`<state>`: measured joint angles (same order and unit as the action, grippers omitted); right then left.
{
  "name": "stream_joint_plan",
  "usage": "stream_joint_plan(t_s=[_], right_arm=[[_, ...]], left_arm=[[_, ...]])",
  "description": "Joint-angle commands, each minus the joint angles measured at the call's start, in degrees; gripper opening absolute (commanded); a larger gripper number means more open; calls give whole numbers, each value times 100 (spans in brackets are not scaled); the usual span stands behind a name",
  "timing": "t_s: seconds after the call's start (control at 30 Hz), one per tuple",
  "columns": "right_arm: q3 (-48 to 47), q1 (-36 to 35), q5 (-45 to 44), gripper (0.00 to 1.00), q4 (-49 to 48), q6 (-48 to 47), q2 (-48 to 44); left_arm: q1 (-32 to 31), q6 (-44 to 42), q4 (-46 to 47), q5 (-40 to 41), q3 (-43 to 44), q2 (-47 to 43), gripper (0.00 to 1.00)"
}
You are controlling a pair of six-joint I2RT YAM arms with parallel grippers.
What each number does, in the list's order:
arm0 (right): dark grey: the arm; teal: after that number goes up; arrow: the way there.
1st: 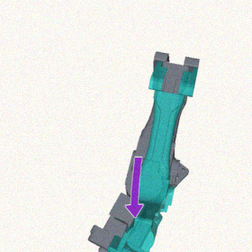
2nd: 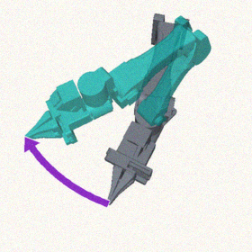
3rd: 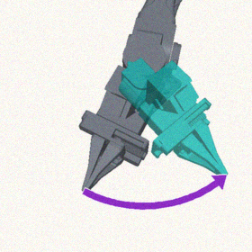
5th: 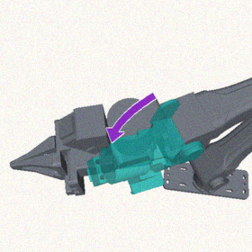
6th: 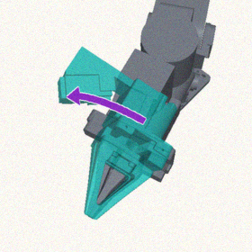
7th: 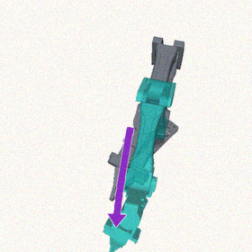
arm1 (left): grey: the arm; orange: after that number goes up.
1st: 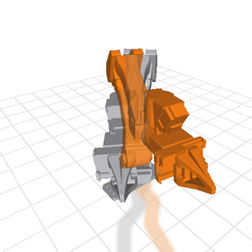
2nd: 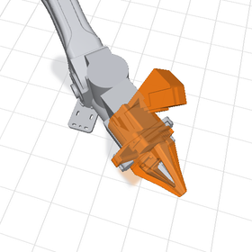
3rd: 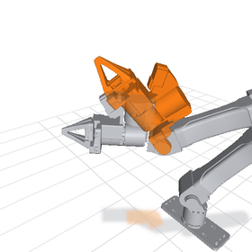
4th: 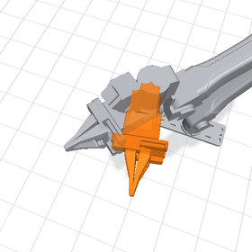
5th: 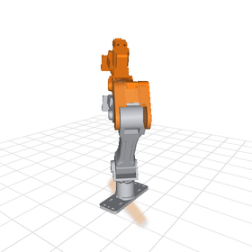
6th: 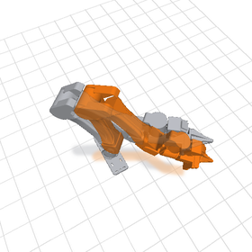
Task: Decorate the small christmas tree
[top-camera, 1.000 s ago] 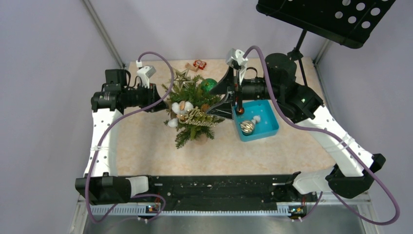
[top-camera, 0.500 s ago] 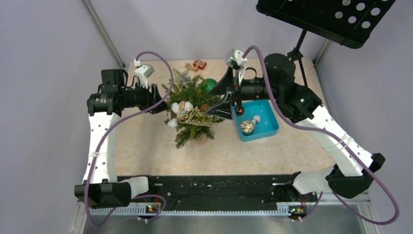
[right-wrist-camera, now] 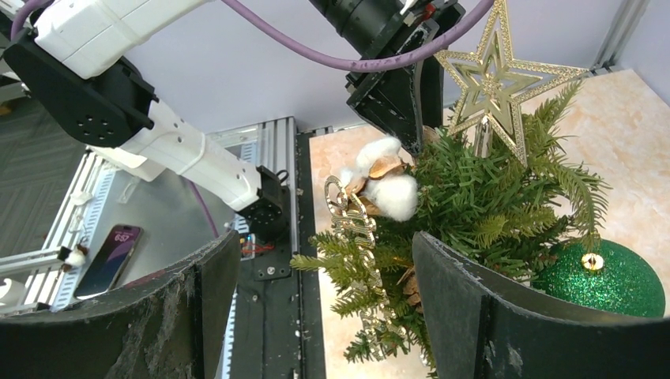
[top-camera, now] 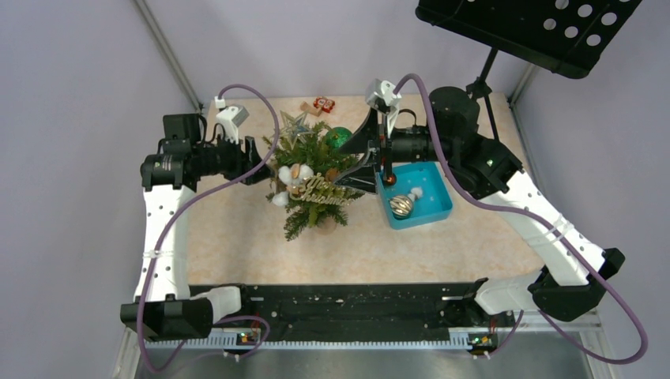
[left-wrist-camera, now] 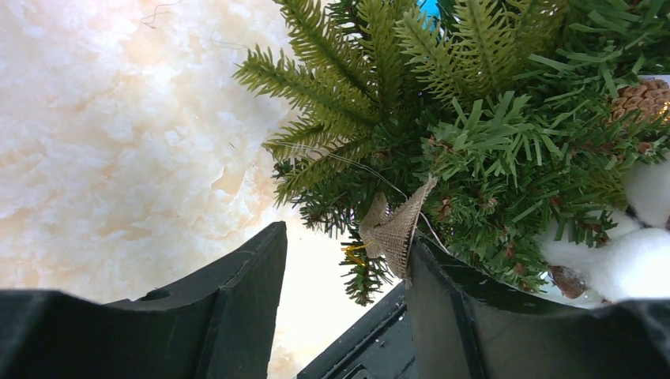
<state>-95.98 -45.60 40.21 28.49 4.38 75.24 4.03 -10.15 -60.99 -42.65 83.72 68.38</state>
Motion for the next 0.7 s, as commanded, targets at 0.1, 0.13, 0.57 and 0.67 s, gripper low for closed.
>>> stream_joint_plan(t_s=[0.1,0.13,0.57,0.67], right_arm=[[-9,28,88,78,-256,81,-25],[2,32,78,78,-256,74,-35],[-1,32,139,79,-293,104,-20],[16,27,128,79,-316,111,-29]], left_arm=[[27,106,153,-180,114,-93,66],[30,49,63,-220,161,-103,69],[25,-165,-104,-394,147,-263,99],[29,-181,-21,-180,68,-275,99]])
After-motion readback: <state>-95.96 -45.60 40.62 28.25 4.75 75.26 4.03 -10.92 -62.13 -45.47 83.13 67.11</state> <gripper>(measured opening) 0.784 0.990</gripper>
